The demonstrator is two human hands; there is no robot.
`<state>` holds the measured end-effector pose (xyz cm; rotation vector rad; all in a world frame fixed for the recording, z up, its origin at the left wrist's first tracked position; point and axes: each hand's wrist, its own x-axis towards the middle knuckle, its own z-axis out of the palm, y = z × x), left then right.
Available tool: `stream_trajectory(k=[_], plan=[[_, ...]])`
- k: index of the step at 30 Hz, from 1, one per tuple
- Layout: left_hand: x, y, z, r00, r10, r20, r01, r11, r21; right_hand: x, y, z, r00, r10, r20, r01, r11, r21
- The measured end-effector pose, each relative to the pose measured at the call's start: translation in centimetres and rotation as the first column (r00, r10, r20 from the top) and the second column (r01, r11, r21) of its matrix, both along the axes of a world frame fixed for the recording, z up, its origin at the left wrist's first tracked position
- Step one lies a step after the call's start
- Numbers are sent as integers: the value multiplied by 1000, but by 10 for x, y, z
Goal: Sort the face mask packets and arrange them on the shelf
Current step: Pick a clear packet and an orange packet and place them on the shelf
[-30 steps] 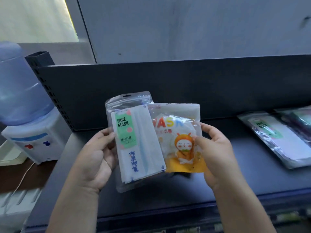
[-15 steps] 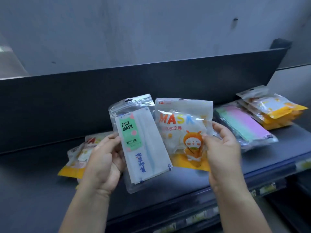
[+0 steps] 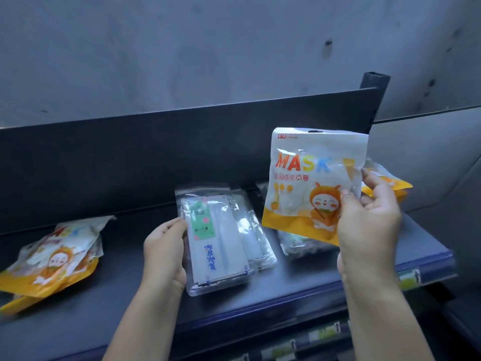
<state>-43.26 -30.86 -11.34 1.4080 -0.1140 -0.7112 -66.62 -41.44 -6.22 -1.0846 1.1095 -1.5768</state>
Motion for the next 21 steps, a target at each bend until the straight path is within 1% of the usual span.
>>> stream_trajectory(k=[3,7,14,18,20,21], plan=[[-11,-10,-2,998,69,4,-69,997,30,-10,-10,2,1000,16,20,-17,999,35],[-17,-23,-6,994,100,35,-103,991,87,-12,-14,5,998,44,43,-47,996,73],[-8,-43,-23,992,87,87,-99,984,148,0,-4,6,999,12,35,-15,995,103],[1,-51,-30,993,103,62,-112,980,165,6,8,5,1000,2,-10,0,994,109],[6,-50,-28,986,114,123,-137,969,207,7,9,5,1000,-1,-14,2,994,105],[6,-48,-26,978,98,187,-141,961,236,7,8,5,1000,1,-5,0,994,110]])
